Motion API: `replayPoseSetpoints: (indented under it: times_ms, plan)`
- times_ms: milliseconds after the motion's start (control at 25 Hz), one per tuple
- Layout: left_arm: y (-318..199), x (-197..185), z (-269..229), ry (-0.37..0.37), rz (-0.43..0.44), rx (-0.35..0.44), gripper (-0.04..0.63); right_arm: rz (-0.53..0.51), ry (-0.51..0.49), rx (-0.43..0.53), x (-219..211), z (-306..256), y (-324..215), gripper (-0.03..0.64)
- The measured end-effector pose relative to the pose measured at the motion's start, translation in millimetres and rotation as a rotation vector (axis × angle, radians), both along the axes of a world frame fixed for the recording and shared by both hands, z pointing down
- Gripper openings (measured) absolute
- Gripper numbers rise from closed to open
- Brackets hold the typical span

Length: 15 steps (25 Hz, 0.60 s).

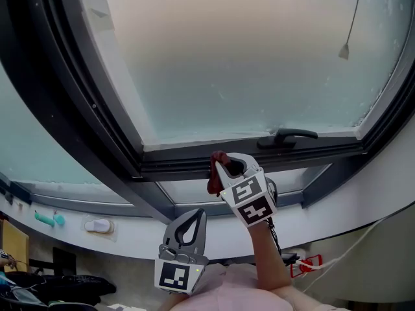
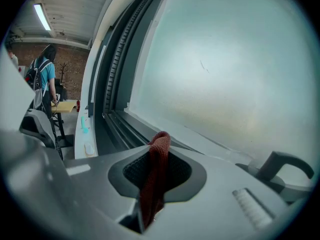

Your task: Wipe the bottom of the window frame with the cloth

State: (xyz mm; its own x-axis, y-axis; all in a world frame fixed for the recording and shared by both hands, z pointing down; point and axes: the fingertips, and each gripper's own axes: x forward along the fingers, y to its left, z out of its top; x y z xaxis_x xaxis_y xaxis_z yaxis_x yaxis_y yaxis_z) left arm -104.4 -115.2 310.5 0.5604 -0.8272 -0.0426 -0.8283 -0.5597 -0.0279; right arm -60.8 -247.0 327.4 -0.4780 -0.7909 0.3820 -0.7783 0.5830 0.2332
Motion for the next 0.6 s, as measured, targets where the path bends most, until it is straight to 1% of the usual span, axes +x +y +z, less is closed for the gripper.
replayPoseSetpoints:
  times_ms: [600]
  plan:
    - [-1.4, 28.3, -0.2, 0.006, 0.026, 0.001, 0.000, 0.011, -0.021, -0.005, 30.2, -0.3, 0.7, 0.055]
